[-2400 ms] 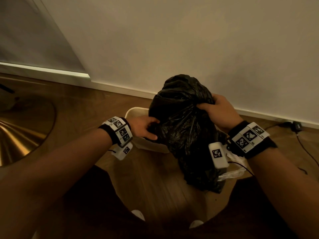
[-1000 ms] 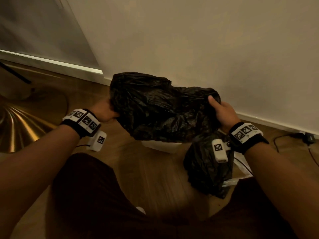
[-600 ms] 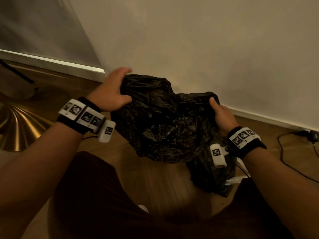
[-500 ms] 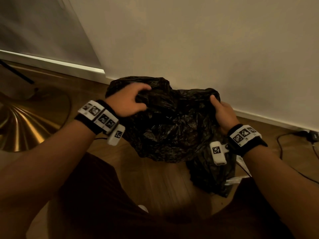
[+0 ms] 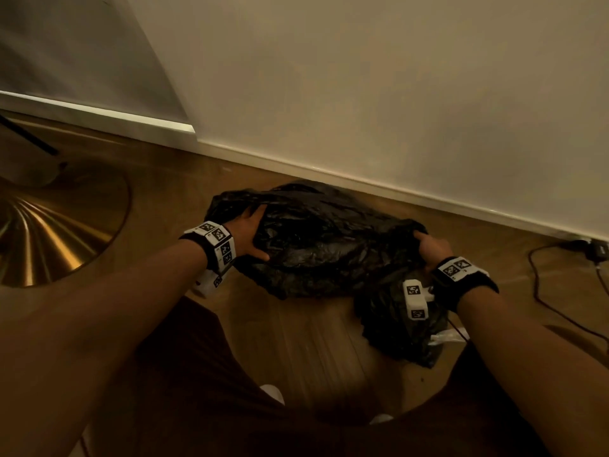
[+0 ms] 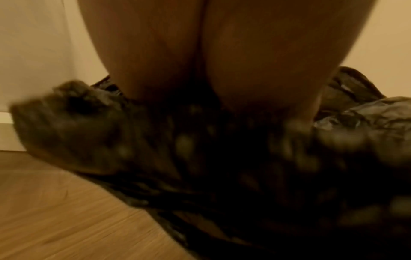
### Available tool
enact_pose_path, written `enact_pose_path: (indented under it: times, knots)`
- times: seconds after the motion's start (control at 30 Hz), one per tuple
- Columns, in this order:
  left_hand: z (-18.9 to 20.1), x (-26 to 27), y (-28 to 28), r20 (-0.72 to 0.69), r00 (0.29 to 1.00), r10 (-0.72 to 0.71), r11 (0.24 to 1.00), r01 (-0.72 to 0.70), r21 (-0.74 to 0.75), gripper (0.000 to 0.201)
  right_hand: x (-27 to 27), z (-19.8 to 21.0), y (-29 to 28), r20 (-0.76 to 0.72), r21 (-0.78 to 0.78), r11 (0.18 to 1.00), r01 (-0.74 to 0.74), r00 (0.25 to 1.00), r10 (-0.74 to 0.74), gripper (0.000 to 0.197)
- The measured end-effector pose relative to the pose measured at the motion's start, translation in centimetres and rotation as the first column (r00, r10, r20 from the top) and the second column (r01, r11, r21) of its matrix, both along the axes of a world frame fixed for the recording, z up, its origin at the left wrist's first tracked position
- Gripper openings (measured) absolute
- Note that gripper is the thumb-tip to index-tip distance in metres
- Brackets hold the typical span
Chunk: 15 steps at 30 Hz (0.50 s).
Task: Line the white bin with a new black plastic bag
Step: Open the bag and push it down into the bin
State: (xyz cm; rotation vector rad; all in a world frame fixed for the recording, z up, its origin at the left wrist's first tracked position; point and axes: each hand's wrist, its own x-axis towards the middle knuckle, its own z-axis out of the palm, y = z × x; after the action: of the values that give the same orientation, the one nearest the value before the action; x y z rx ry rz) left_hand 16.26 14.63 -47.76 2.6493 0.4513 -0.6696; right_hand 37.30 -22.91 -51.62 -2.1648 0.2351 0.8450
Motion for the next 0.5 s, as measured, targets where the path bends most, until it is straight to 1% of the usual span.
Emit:
enact_pose_path:
  times: [0.03, 0.07, 0.1, 0.13, 0.17, 0.2, 0.23, 0.27, 0.3, 0.33, 0.37, 0.4, 0.43, 0.47, 0.5]
  knots:
    - [-0.2, -0.2, 0.1, -0.012, 1.000, -0.013, 1.000, 0.013, 0.007, 0.142, -0.3, -0.1, -0.1, -0.025, 0.008, 1.000, 0.030, 0.999, -0.030, 0.065]
    - [-0.3, -0.3, 0.2, -0.019, 1.000, -0.023, 1.000, 0.023, 0.017, 0.143, -0.6, 0.5, 0.1, -0.060, 0.032, 0.999, 0.038, 0.998, -0.037, 0.069]
    - [-0.4, -0.3, 0.4, -0.020, 0.999, -0.034, 0.999, 0.034, 0.027, 0.142, -1.2, 1.7, 0.5, -0.071, 0.050, 0.999, 0.018, 0.997, -0.015, 0.065]
    - [-0.3, -0.3, 0.4, -0.017, 0.999, -0.047, 0.998, 0.047, 0.035, 0.139, -1.6, 3.0, 1.0, -0.047, 0.054, 0.998, -0.011, 0.999, 0.013, 0.060]
    - [0.0, -0.1, 0.5, -0.003, 0.998, -0.060, 0.997, 0.060, 0.044, 0.133, -2.0, 4.3, 1.4, 0.026, 0.033, 0.998, -0.057, 0.998, 0.056, 0.060]
    - [0.3, 0.2, 0.5, 0.020, 0.997, -0.071, 0.996, 0.070, 0.048, 0.127, -2.2, 5.3, 1.6, 0.166, -0.004, 0.995, -0.102, 0.981, 0.101, 0.067]
    - [0.8, 0.5, 0.5, 0.044, 0.996, -0.077, 0.996, 0.075, 0.046, 0.119, -3.0, 6.8, 2.0, 0.349, -0.042, 0.988, -0.147, 0.925, 0.152, 0.070]
    - [1.4, 0.8, 0.2, 0.071, 0.994, -0.083, 0.996, 0.080, 0.042, 0.110, -3.9, 7.8, 2.3, 0.521, -0.056, 0.978, -0.202, 0.829, 0.201, 0.065]
    - [1.7, 1.1, 0.0, 0.104, 0.991, -0.086, 0.996, 0.083, 0.040, 0.102, -5.4, 9.1, 2.8, 0.642, -0.046, 0.958, -0.282, 0.727, 0.245, 0.054]
    - [2.0, 1.4, -0.2, 0.136, 0.987, -0.079, 0.997, 0.075, 0.034, 0.095, -6.5, 9.6, 3.4, 0.684, -0.017, 0.917, -0.399, 0.664, 0.302, 0.041]
    - [2.1, 1.7, -0.5, 0.161, 0.986, -0.053, 0.999, 0.051, 0.019, 0.090, -7.9, 10.0, 4.0, 0.661, 0.029, 0.844, -0.536, 0.644, 0.386, 0.030]
    - [2.1, 2.0, -0.8, 0.172, 0.985, -0.013, 1.000, 0.014, -0.003, 0.086, -9.1, 10.1, 4.6, 0.586, 0.068, 0.752, -0.655, 0.636, 0.501, 0.027]
    - [2.0, 2.3, -1.1, 0.179, 0.983, 0.038, 0.999, -0.033, -0.029, 0.083, -10.1, 10.0, 5.2, 0.471, 0.104, 0.660, -0.744, 0.621, 0.626, 0.031]
    - [1.8, 2.5, -1.3, 0.183, 0.979, 0.094, 0.995, -0.086, -0.054, 0.080, -10.6, 9.7, 5.8, 0.352, 0.130, 0.583, -0.802, 0.587, 0.729, 0.039]
    - [1.5, 2.8, -1.4, 0.186, 0.972, 0.144, 0.988, -0.132, -0.078, 0.077, -10.8, 9.1, 6.2, 0.230, 0.127, 0.533, -0.837, 0.547, 0.805, 0.049]
